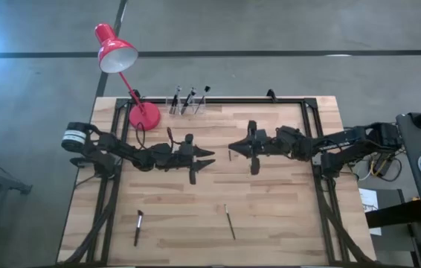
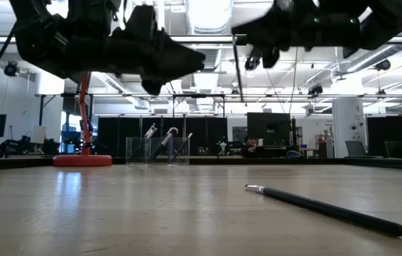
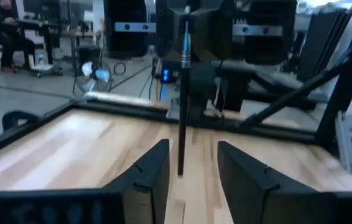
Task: Pick & Place Makeup Supplies
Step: Put the makeup brush into the transparent organizer
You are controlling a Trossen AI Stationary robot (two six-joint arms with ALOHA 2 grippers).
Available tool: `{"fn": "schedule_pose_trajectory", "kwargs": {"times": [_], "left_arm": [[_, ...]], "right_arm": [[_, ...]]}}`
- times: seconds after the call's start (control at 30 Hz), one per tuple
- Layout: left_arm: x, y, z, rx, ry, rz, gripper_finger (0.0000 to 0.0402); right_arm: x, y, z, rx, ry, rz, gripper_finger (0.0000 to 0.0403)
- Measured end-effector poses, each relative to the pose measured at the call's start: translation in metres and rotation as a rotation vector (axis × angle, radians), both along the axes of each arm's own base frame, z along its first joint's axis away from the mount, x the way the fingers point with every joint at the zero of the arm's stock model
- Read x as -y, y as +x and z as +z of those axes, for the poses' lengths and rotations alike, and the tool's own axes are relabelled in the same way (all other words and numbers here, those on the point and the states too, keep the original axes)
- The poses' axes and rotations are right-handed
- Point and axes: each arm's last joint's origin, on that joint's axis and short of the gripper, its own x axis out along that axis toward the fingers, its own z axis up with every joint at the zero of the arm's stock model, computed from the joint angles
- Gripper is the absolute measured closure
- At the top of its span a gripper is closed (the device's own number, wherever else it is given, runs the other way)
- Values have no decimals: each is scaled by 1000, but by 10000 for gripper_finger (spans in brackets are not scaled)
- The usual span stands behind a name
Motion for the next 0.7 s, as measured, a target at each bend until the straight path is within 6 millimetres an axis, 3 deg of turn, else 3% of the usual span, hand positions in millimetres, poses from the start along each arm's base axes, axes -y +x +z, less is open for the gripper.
{"fn": "schedule_pose_trajectory", "kwargs": {"times": [0.2,0.7], "left_arm": [[1,6,16,71,-2,-17,273],[4,17,32,102,27,-65,273]], "right_arm": [[-17,16,6,78,-37,60,394],[-24,47,6,86,-42,83,394]]}}
